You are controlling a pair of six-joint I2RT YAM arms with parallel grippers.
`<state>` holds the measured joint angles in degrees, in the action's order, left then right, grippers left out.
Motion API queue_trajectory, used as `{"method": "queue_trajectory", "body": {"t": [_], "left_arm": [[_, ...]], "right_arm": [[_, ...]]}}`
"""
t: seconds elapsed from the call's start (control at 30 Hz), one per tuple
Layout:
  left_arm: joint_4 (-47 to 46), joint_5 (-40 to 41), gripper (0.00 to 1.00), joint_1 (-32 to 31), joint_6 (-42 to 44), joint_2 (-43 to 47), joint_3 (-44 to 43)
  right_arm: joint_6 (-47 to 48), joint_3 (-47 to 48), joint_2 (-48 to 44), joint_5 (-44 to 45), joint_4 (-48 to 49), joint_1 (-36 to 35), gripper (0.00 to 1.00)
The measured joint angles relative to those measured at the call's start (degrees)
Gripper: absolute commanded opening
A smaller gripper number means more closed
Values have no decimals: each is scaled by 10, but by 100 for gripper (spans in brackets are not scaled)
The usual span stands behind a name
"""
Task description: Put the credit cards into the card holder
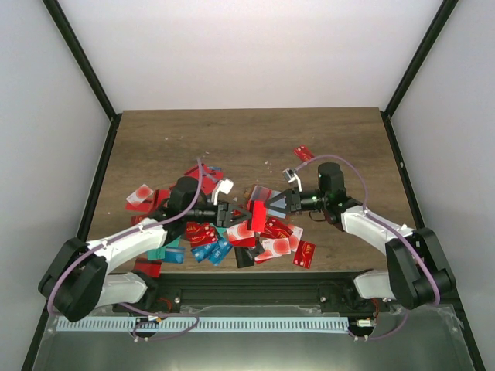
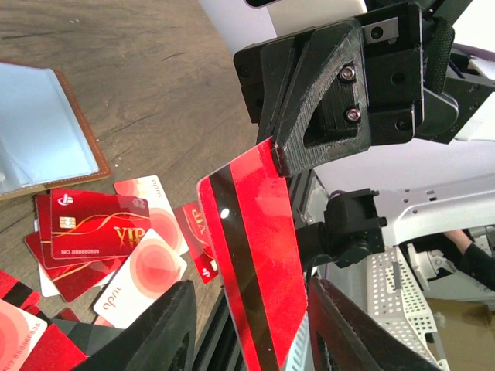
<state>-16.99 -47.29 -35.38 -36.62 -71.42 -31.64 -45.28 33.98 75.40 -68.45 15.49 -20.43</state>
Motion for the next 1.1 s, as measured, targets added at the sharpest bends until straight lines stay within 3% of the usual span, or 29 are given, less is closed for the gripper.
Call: {"method": "queue_trajectory", "body": {"t": [0.43,0.5,0.67,0.73,0.9,1.1], "left_arm": [[-71,-31,4,1,-51,-23,18],[-79,-36,4,2,-57,-27,18],[-94,-41,4,1,-65,-33,17],[-72,-29,4,1,-56,-41,10],[15,21,4,1,-4,-93,-57],[63,57,4,1,39,-205,-163]], "right_arm": [[-23,0,0,-11,31,0,1],[-22,0,0,-10,31,1,7],[8,6,0,4,-12,8,39],[34,14,-3,29,-55,19,48],[89,19,-24,128,-155,80,51],[98,0,-20,233,-191,117,51]]}}
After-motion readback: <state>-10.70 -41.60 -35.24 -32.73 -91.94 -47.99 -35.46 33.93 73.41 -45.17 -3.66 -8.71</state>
